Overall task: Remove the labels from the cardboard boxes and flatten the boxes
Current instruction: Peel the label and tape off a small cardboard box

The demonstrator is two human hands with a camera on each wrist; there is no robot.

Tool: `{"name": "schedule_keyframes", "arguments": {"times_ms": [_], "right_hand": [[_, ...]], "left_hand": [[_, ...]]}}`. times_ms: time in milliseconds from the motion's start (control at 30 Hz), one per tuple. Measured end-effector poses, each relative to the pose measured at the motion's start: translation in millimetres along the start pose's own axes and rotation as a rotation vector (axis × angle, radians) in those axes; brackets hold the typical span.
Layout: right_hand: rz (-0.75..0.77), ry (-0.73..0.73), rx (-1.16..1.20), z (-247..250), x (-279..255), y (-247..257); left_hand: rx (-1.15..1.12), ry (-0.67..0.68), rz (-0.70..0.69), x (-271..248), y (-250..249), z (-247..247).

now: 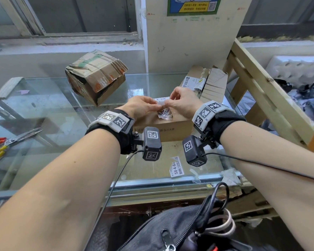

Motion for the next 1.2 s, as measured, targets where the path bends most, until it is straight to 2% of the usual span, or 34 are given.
{"name": "schedule_keyframes", "arguments": {"times_ms": [167, 300, 533, 633, 700, 800, 867, 967, 1067, 1200], "right_hand": [[-0.071, 0.221, -0.390, -14.7, 6.2, 9.8], [-0.106, 0.234, -0.502, -20.9, 13.7, 8.0], [-0.135, 0.255, -0.286, -21.0, 17.5, -0.6], [-0.150, 0.235, -0.187, -18.7, 16.5, -5.6], [-0.133, 0.219, -0.174, -17.3, 15.2, -7.5], [-0.114, 0.193, -0.181, -16.0, 13.1, -8.9], [-0.109, 0.190, -0.178, -16.2, 12.3, -8.9], [-0.105, 0.190, -0.169, -14.9, 10.2, -7.8], [-0.079, 0.173, -0.222, -13.3, 7.9, -4.9], [0.005, 0.179, -0.529, -19.6, 0.6, 4.6]], "left_hand": [[-0.041, -0.007, -0.019, 5.0, 3.3, 0.9], [-0.055, -0.023, -0.017, 7.6, 5.4, 2.3], [0.008, -0.040, -0.038, 6.2, 2.8, 5.3], [0.003, 0.018, -0.026, 5.3, 6.8, 5.8], [0.140, 0.036, -0.053, 7.0, 7.8, 5.8], [0.714, -0.020, -0.133, 7.1, -1.4, -0.8], [0.973, -0.068, -0.154, 5.7, -13.3, -5.7], [1.010, -0.048, -0.130, 8.2, -19.6, -12.0], [0.973, -0.100, -0.199, 6.1, -18.7, -17.9], [0.986, -0.148, -0.250, 4.5, -15.3, -22.4]]}}
Point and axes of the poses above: each hand's wrist, its own x-axis towards the middle knuckle, its own z-axis out of the back of the hand, y = z × x, the point moved 7 cm from there along x, towards the middle knuckle, and after that the axes turned 5 degrees about x, right-handed, at the moved point
